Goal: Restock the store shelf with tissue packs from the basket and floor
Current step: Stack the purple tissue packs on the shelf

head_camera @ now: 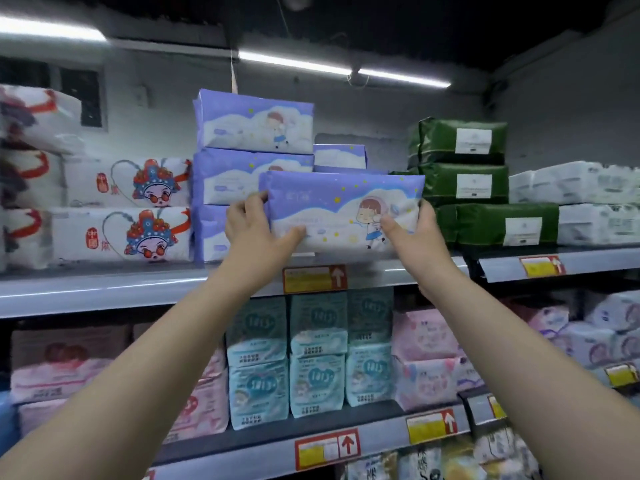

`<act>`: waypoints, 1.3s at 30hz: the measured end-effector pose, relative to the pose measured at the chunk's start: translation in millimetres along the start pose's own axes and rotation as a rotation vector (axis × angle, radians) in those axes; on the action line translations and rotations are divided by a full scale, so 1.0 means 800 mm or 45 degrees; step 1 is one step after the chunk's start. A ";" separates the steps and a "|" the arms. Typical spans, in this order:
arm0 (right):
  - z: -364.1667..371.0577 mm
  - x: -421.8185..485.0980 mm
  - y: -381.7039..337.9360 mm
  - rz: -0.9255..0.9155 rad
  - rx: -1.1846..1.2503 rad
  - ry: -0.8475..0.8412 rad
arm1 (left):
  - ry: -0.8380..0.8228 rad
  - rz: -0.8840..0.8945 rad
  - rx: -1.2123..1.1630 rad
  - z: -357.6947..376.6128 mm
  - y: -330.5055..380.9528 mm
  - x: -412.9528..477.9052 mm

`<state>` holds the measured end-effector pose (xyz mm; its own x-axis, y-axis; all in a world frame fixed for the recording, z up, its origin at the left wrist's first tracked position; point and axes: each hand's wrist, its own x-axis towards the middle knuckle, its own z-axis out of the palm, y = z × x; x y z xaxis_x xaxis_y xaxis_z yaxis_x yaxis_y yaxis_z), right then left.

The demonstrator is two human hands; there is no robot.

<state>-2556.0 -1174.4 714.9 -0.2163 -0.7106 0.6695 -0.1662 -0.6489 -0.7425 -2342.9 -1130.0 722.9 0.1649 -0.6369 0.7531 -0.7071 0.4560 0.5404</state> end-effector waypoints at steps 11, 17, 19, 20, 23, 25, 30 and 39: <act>-0.046 0.084 0.074 0.028 -0.177 0.099 | -0.290 0.062 0.002 0.102 0.001 0.058; -0.071 0.111 0.097 0.068 -0.426 0.004 | -0.376 -0.040 0.114 0.131 0.006 0.065; -0.075 0.120 0.099 0.063 -0.506 0.006 | -0.364 -0.080 0.079 0.138 0.015 0.068; -0.076 0.123 0.102 0.044 -0.543 0.009 | -0.370 -0.088 0.108 0.142 0.019 0.070; -0.081 0.132 0.113 -0.055 -0.739 -0.073 | -0.440 -0.118 0.251 0.153 0.030 0.076; -0.082 0.139 0.121 -0.106 -0.883 -0.201 | -0.487 -0.141 0.321 0.162 0.035 0.080; -0.081 0.159 0.125 0.027 -1.046 -0.520 | -0.540 -0.216 0.543 0.188 0.033 0.098; -0.080 0.163 0.136 -0.048 -1.208 -0.710 | -0.628 -0.238 0.692 0.204 0.032 0.098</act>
<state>-2664.2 -1320.2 719.8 0.2297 -0.8729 0.4305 -0.8869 -0.3699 -0.2767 -2460.2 -1269.8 734.5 0.0793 -0.9359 0.3431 -0.9582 0.0234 0.2853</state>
